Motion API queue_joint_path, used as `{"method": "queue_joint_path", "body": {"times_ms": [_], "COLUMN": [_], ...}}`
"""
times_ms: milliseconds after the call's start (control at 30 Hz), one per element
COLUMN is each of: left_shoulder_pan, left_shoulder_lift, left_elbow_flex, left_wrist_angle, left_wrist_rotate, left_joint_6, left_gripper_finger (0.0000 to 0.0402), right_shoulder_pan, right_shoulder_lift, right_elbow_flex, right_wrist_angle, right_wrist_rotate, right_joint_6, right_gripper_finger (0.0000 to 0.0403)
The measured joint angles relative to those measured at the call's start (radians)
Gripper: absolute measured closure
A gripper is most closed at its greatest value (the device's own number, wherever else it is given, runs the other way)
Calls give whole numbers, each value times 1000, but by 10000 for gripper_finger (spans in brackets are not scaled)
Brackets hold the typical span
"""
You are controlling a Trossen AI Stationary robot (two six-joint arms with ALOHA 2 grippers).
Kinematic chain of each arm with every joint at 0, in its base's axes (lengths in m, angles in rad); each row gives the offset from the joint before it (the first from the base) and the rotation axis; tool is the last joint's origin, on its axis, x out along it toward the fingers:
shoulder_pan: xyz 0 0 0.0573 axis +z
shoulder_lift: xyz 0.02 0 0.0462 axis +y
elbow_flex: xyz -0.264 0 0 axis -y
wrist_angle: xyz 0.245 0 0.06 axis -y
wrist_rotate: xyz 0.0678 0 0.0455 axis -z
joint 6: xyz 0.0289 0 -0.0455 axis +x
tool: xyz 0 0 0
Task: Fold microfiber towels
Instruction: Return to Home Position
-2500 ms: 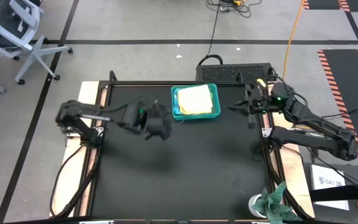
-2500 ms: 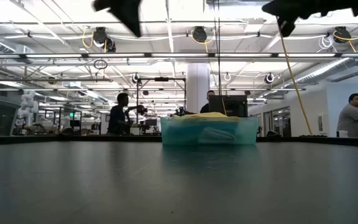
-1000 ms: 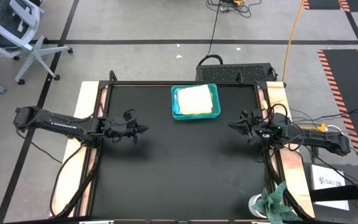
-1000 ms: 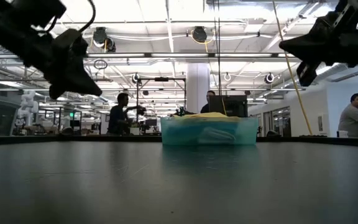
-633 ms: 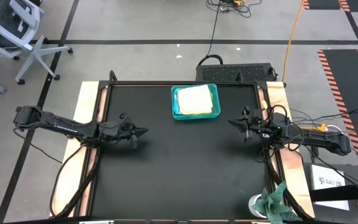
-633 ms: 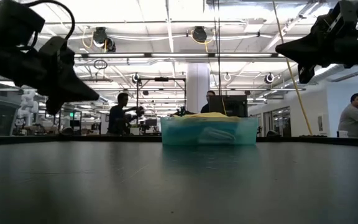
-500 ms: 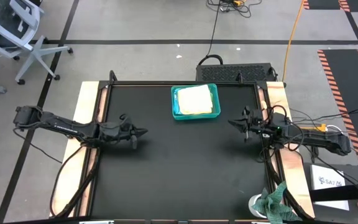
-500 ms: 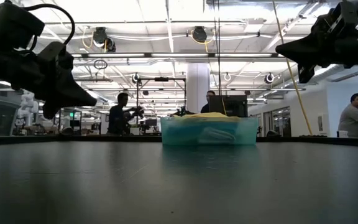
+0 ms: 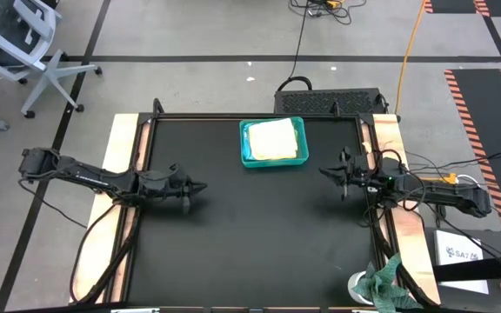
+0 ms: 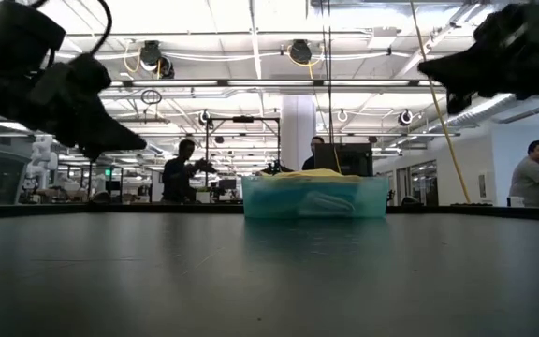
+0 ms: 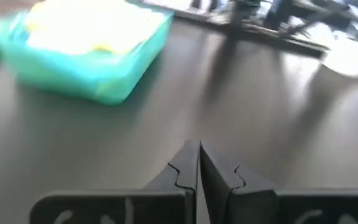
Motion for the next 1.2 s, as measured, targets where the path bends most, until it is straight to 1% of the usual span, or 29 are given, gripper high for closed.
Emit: {"method": "queue_joint_path", "body": {"times_ms": [33,100,167,200,400,500,533,633,667,933,1200], "left_shoulder_pan": [-4,-13,-23,-27,-35,-35,-35,-35,-35,-35,-35], "left_shoulder_lift": [0,0,0,0,0,0,0,0,0,0,0], "left_elbow_flex": [0,1,1,1,1,1,1,1,1,1,1], "left_wrist_angle": [19,36,33,26,-31,-30,-29,-27,-27,-27,-26], "left_wrist_rotate": [18,49,51,46,24,24,24,24,24,23,23], "left_joint_6": [68,164,196,204,241,251,252,252,252,241,213], "left_gripper_finger": [385,385,385,385,385,385,385,385,385,385,385], "right_shoulder_pan": [0,1,1,1,13,36,42,49,48,51,51], "right_shoulder_lift": [0,0,0,0,0,2,2,4,5,6,6], "right_elbow_flex": [0,0,0,0,-1,-1,-1,-2,-2,-2,-2], "right_wrist_angle": [14,41,46,39,-19,-47,-45,-47,-49,-85,-85], "right_wrist_rotate": [-47,-186,-316,-351,-355,-355,-348,-272,-269,-276,-276], "right_joint_6": [-34,-95,-129,-142,-182,-252,-275,-298,-304,-316,-311], "right_gripper_finger": [403,403,403,403,403,403,403,403,403,403,403]}}
